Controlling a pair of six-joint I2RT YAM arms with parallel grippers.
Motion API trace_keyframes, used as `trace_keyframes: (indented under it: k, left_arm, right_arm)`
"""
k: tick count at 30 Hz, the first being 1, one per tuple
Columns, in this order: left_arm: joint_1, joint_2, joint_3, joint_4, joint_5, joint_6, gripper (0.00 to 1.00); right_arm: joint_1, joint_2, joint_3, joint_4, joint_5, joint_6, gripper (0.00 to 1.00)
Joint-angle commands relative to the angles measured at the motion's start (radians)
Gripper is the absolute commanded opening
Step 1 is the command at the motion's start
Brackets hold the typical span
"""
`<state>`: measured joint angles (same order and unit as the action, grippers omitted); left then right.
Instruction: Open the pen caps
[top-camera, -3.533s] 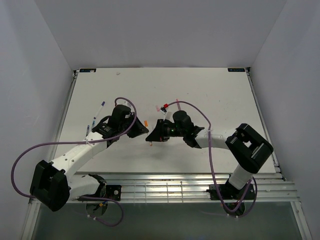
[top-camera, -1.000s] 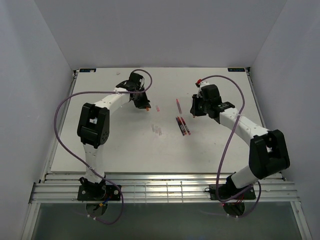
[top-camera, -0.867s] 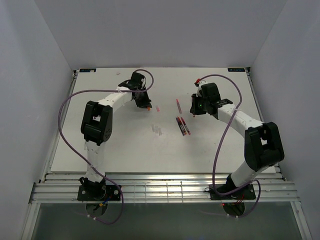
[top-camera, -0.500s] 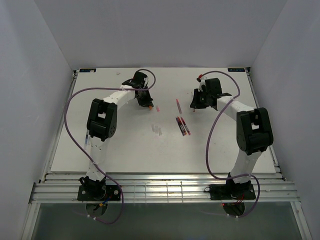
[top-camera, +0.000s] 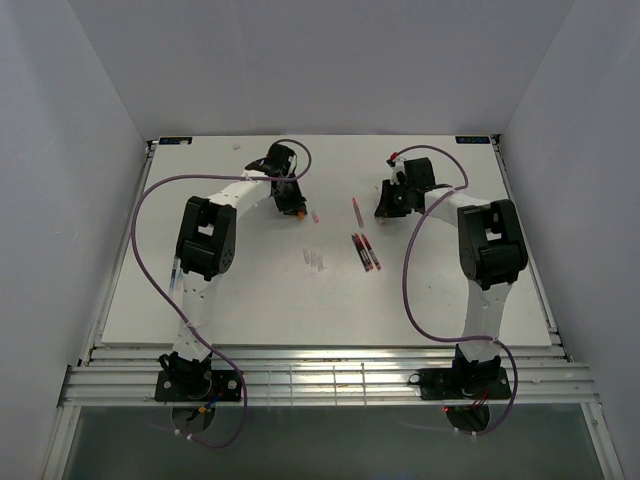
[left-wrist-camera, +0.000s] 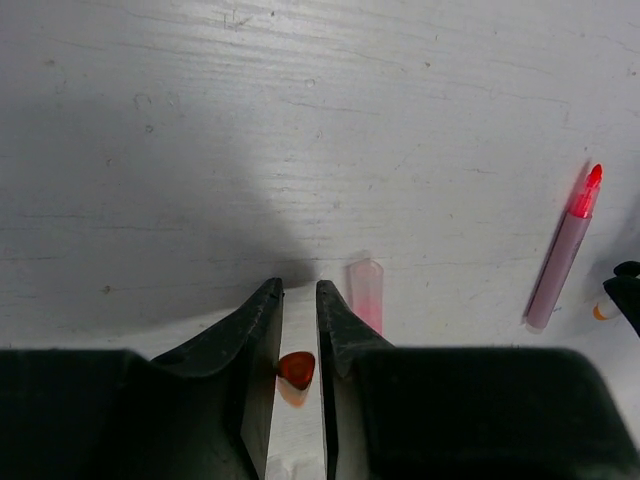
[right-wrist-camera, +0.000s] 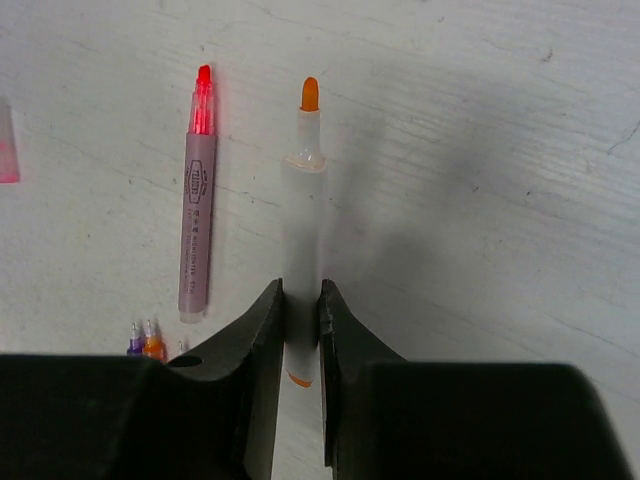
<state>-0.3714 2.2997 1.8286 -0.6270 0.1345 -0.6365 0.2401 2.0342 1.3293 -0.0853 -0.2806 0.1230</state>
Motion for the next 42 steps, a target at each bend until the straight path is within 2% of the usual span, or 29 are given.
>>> trace_keyframes:
  k: [1,8,20,31,36,42]
  left_arm:
    - [0.003,0.001,0.020,-0.016,-0.027,0.004,0.32]
    - [0.012,0.001,-0.002,-0.017,-0.038,0.005,0.39]
    - [0.032,-0.017,-0.045,-0.013,-0.055,-0.014,0.40]
    - [0.069,-0.143,-0.075,0.029,-0.111,-0.031,0.44]
    - [0.138,-0.232,-0.075,-0.010,-0.182,-0.002,0.47]
    - [0.268,-0.325,-0.161,-0.013,-0.194,0.017,0.49]
  right_arm:
    - [-0.012,0.012,0.062,0.036,-0.011,-0.006,0.17]
    - [-0.012,0.032,0.070,0.029,-0.019,0.001,0.20]
    - [-0.012,0.083,0.084,0.009,-0.040,0.001,0.24]
    - [-0.012,0.103,0.088,-0.005,-0.048,-0.006,0.29]
    - [-0.010,0.101,0.090,-0.016,-0.042,-0.011,0.33]
    - [-0.012,0.096,0.087,-0.007,-0.058,-0.006,0.37]
